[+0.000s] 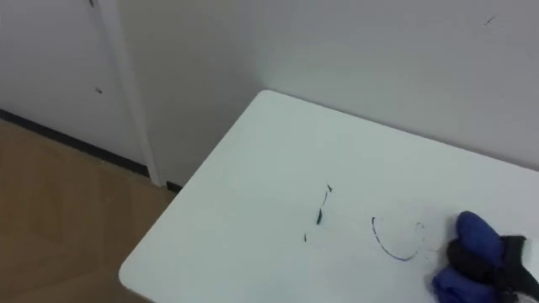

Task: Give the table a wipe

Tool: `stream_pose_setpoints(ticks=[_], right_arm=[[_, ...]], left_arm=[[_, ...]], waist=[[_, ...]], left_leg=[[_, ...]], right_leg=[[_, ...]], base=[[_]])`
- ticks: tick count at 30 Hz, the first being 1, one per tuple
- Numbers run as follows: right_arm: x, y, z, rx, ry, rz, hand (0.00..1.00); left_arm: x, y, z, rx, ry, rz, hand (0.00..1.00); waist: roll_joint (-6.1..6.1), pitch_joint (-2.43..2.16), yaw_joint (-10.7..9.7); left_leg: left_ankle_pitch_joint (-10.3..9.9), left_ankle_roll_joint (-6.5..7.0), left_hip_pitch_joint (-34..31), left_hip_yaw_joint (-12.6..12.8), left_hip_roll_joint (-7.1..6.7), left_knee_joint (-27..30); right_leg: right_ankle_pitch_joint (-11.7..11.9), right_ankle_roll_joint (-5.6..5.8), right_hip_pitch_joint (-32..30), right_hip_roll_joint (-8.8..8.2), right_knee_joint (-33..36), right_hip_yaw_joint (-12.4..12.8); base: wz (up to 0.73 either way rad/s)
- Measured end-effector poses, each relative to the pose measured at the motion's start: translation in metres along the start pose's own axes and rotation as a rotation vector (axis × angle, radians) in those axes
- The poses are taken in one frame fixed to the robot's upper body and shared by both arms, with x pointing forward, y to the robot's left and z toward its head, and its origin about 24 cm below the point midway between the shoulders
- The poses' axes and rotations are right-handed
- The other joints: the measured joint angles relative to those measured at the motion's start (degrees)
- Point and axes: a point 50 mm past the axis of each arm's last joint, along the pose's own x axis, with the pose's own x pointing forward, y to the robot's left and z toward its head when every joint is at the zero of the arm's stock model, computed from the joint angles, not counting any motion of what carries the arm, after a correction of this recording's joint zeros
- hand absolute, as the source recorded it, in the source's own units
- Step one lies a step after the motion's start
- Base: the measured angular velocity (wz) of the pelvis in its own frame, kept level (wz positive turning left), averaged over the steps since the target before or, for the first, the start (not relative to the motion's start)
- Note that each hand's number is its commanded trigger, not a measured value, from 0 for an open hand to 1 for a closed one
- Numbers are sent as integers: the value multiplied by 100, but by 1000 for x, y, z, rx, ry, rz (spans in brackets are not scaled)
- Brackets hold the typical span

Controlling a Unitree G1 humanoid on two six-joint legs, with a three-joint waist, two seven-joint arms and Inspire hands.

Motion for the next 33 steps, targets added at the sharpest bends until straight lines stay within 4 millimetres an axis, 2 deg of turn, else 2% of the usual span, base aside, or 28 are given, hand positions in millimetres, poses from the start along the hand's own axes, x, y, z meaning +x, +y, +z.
stream_pose_setpoints(ticks=[2,4,6,9,10,12,14,15,17,18,19,20,22,24,30,33], right_arm=[[-3,-1,-7,-9,17,-13,100],[-3,-1,-5,-17,8,-15,100],[-3,0,-1,-23,11,-16,100],[0,8,23,-20,-20,-11,100],[-2,15,34,-26,-32,-1,100],[-6,23,52,-93,-95,16,100],[-20,40,92,-173,-263,70,100],[-24,44,102,-192,-307,82,100],[-44,62,143,-240,-467,146,100],[-47,63,150,-255,-498,152,100],[-53,65,164,-290,-561,160,100],[-55,66,172,-306,-596,169,100],[-54,64,174,-315,-607,163,100],[-53,63,173,-322,-619,166,100],[-46,66,139,-204,-550,206,100],[-42,65,114,-146,-470,213,100]], left_arm=[[1,4,11,-8,-26,10,0],[2,6,19,-13,-46,17,0],[3,9,28,-19,-67,22,0],[3,0,37,18,-82,-2,0],[3,-3,42,21,-87,-14,0],[4,-9,46,9,-79,-34,0],[5,-16,53,33,-72,-60,0],[5,-16,55,41,-71,-61,0],[5,-16,64,58,-80,-59,0],[5,-16,67,55,-84,-59,0],[4,-16,70,54,-89,-61,0],[4,-17,71,57,-91,-62,0],[4,-18,69,37,-86,-70,0],[4,-20,66,31,-75,-77,0],[6,-13,62,17,-71,-61,0],[7,-8,55,45,-48,-33,0]], waist=[[-1,-6,-75],[1,-8,-114],[37,-19,-21],[91,-10,74],[127,7,196],[136,18,289],[150,77,408],[146,89,440],[130,130,574],[128,135,598],[107,185,618],[111,200,632],[79,215,634],[49,208,586],[-16,136,397],[-3,73,383]], left_leg=[[-11,12,57,59,4,-23],[-13,14,57,82,5,-19],[-13,14,102,116,26,-35],[-17,7,210,238,96,-137],[-37,-25,226,223,141,-146],[-54,-53,219,244,198,-161],[-59,-63,206,209,242,-199],[-62,-67,197,206,255,-201],[-47,-103,142,209,296,-205],[-39,-115,109,197,297,-206],[-15,-147,80,153,294,-215],[-9,-154,46,118,294,-214],[-7,-157,-13,59,291,-206],[-7,-157,-47,32,280,-190],[-5,-153,-62,14,194,-63],[-9,-120,46,90,141,-80]], right_leg=[[0,1,41,8,-5,45],[2,4,42,6,24,54],[12,0,22,25,28,134],[76,-48,-28,121,33,340],[116,-82,-57,178,51,420],[160,-128,-139,237,68,412],[199,-188,-271,292,127,328],[207,-198,-295,301,129,288],[213,-234,-389,332,147,258],[211,-239,-418,333,145,253],[206,-247,-427,337,126,253],[202,-252,-442,341,105,230],[184,-250,-451,331,97,128],[165,-245,-455,318,85,89],[142,-180,-296,226,-35,-48],[109,-109,-87,175,-101,-14]], base=[[-11],[-7],[-20],[-55],[-75],[-59],[-41],[-31],[-9],[13],[18],[21],[19],[15],[23],[36]])
